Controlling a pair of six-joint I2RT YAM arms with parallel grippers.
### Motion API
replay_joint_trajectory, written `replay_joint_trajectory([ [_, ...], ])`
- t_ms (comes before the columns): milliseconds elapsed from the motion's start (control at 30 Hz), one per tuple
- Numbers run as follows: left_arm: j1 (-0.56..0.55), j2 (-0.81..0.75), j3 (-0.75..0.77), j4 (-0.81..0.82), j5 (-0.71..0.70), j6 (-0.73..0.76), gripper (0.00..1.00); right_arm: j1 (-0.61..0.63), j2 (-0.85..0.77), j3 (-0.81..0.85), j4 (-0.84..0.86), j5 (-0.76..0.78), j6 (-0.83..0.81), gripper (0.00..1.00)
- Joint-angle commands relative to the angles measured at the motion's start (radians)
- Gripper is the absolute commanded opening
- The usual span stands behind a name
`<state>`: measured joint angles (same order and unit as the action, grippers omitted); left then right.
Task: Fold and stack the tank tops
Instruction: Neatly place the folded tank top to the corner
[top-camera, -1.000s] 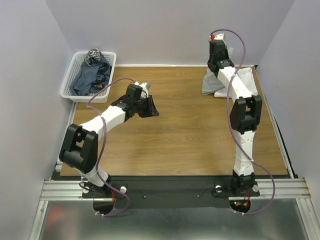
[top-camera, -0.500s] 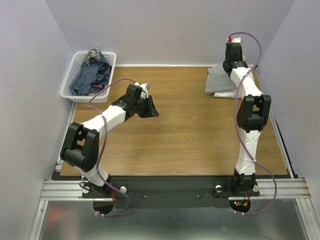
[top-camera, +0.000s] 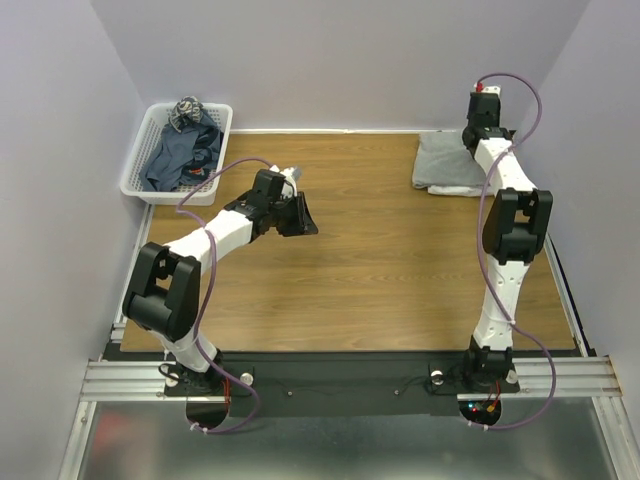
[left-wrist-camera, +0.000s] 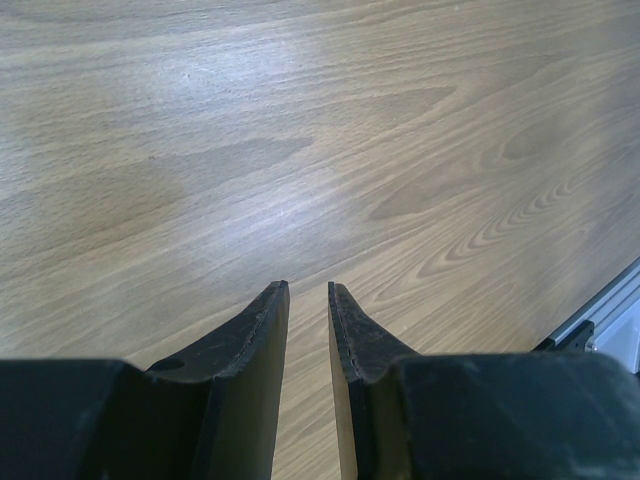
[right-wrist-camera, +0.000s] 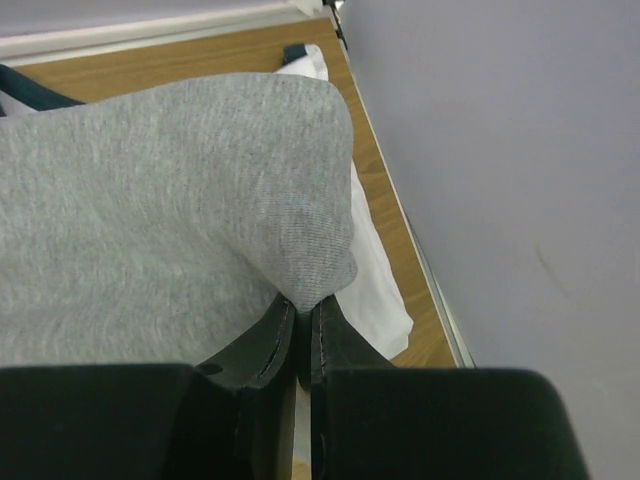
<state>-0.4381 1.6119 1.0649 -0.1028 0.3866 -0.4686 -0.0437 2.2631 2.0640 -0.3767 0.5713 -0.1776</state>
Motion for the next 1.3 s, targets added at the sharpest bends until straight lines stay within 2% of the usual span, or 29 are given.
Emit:
replay_joint_trajectory([
  [0, 0.004, 0.005, 0.044, 0.018, 0.02, 0.018, 0.34, -0.053, -0.033, -0.013, 0.027, -0.025, 0.058, 0.0],
  [167, 0.004, 0.008, 0.044, 0.02, 0.015, 0.018, 0.34, -0.07, -0.01, -0.018, 0.024, -0.031, 0.067, 0.01],
  [267, 0.004, 0.006, 0.041, 0.02, 0.014, 0.018, 0.34, -0.077, 0.004, -0.015, 0.018, -0.039, 0.078, 0.04],
  [367, 0.004, 0.008, 0.041, 0.02, 0.015, 0.018, 0.34, -0.082, 0.016, -0.005, 0.006, -0.025, 0.087, 0.23],
  [400, 0.004, 0.005, 0.04, 0.021, 0.015, 0.016, 0.35, -0.082, 0.016, -0.001, -0.002, -0.021, 0.09, 0.48],
  [500, 0.004, -0.004, 0.041, 0.026, 0.012, 0.015, 0.39, -0.082, 0.0, 0.044, -0.063, -0.034, 0.144, 0.89],
  [600, 0.004, -0.013, 0.041, 0.031, 0.011, 0.008, 0.43, -0.082, -0.052, 0.065, -0.137, -0.069, 0.223, 0.99],
  [733, 0.004, -0.027, 0.047, 0.034, -0.005, -0.004, 0.44, -0.078, -0.138, 0.045, -0.22, -0.198, 0.341, 1.0],
  [867, 0.004, -0.052, 0.059, 0.034, -0.025, -0.016, 0.44, -0.03, -0.27, -0.129, -0.215, -0.315, 0.45, 1.0],
  [967, 0.004, -0.081, 0.066, 0.029, -0.058, -0.018, 0.44, 0.042, -0.391, -0.345, -0.113, -0.376, 0.523, 1.0],
  [1033, 0.004, -0.115, 0.049, 0.044, -0.08, -0.022, 0.45, 0.138, -0.45, -0.491, -0.045, -0.438, 0.572, 1.0],
  [1167, 0.004, -0.184, -0.022, 0.087, -0.106, -0.062, 0.44, 0.313, -0.603, -0.733, 0.034, -0.436, 0.639, 1.0],
  [1267, -0.005, -0.262, -0.118, 0.097, -0.144, -0.087, 0.45, 0.413, -0.817, -0.954, 0.155, -0.487, 0.708, 1.0],
])
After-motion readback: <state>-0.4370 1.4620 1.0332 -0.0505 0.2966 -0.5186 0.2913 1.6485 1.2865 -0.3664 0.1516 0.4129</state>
